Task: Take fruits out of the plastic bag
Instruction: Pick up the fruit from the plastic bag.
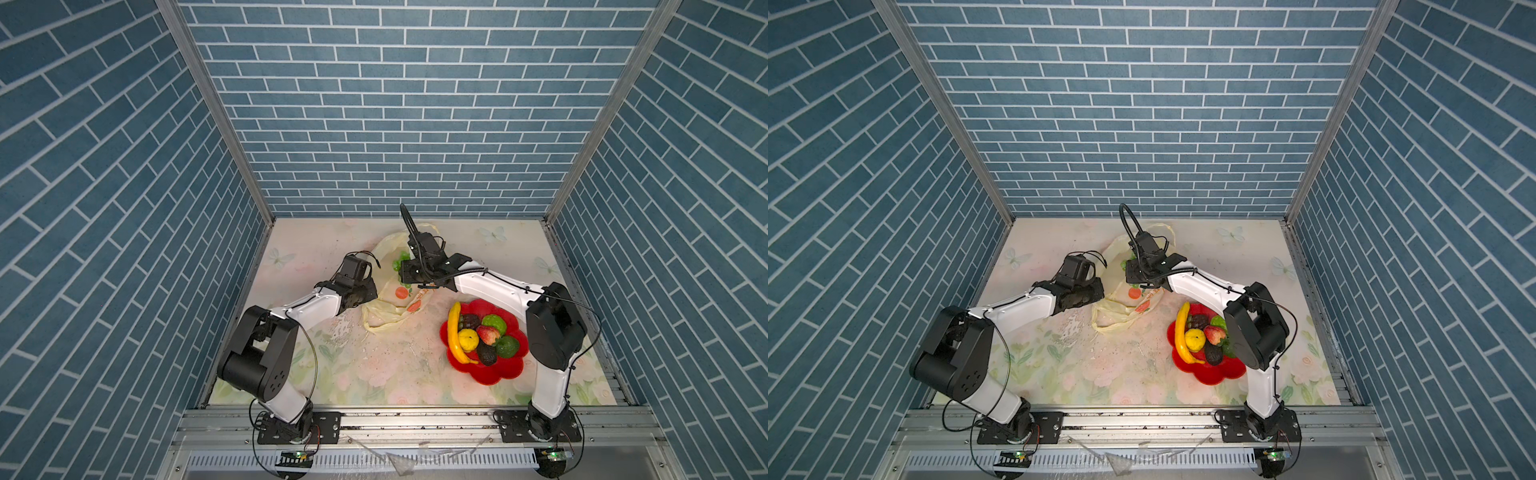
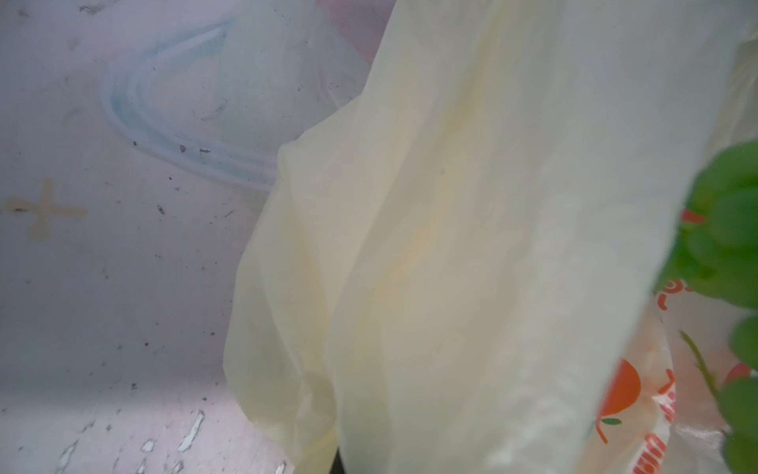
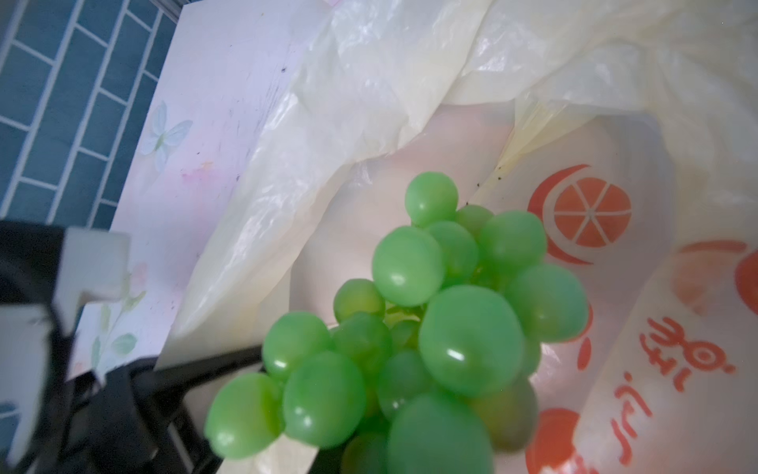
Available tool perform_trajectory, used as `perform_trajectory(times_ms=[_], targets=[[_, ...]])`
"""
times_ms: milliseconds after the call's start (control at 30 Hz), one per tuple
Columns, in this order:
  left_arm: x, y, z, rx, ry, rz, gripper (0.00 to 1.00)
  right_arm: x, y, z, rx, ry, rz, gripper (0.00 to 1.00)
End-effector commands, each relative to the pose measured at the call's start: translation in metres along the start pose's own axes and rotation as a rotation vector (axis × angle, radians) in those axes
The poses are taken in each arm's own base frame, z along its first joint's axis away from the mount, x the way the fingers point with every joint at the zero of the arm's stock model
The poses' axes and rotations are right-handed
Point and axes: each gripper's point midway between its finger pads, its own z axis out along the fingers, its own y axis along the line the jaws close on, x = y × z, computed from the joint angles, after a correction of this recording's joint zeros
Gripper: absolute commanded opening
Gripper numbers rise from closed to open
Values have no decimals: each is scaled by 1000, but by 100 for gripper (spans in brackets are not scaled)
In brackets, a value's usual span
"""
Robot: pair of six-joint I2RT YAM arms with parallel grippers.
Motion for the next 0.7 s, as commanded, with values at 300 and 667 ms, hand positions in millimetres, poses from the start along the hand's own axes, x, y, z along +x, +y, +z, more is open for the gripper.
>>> perform_trajectory(times_ms=[300,667], targets=[[-2,8,6,-24,2,0,10,44,-6,-108,-59,58,-68,18],[-1,14,5,-48,2,9,10,94,-40,-176,20,116,-51,17]])
